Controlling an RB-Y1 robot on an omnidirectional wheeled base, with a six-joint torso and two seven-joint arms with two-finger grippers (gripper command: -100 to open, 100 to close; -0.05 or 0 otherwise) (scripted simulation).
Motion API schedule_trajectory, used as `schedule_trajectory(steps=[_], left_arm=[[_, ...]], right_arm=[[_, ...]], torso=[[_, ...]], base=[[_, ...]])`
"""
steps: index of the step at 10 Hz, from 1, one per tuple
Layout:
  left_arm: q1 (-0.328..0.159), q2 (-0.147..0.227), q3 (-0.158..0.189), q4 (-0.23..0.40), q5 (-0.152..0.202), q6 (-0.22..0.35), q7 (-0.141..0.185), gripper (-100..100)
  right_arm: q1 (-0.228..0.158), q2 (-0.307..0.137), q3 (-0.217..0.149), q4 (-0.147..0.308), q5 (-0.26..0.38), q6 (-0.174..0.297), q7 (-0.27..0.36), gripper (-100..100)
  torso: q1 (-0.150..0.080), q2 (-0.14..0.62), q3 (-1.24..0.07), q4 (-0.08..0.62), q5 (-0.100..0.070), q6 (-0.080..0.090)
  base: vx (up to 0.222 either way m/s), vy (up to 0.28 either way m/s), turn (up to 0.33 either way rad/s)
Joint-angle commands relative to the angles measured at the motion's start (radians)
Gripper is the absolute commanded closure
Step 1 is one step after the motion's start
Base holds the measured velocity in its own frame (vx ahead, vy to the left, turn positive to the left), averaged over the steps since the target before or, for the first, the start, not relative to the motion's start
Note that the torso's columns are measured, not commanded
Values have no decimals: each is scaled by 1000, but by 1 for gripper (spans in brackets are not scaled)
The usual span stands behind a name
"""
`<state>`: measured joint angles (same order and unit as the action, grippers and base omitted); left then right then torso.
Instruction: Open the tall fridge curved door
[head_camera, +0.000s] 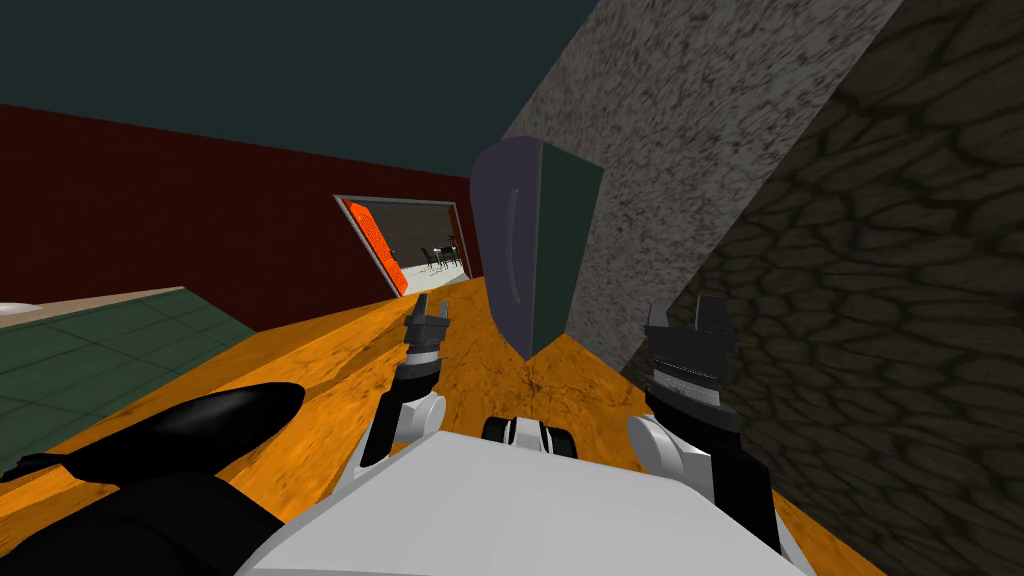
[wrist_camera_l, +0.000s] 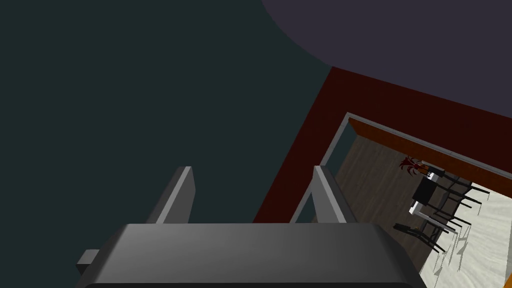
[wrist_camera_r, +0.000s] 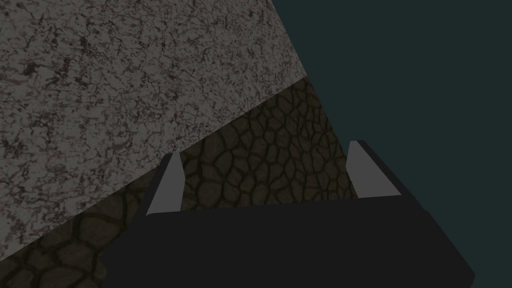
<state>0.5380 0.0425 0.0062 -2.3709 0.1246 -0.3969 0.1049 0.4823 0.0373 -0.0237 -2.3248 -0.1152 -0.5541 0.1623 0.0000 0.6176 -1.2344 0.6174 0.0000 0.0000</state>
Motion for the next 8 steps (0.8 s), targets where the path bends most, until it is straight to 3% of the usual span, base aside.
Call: schedule_trajectory(steps=[1,3,8], left_arm=[[-7,33,-2,22,-5,-9,-8,-100],[-22,68,-7,75,-16,-31,-26,-100],[-63,101,-19,205,-45,-92,-75,-100]], right_arm=[[0,0,0,0,0,0,0,0],[0,0,0,0,0,0,0,0],[0,0,0,0,0,0,0,0]], torso=[[0,74,-148,74,0,0],[0,115,-237,116,0,0],[-1,121,-241,121,0,0]], base=[[27,-6,12],[58,-14,17],[98,-21,21]])
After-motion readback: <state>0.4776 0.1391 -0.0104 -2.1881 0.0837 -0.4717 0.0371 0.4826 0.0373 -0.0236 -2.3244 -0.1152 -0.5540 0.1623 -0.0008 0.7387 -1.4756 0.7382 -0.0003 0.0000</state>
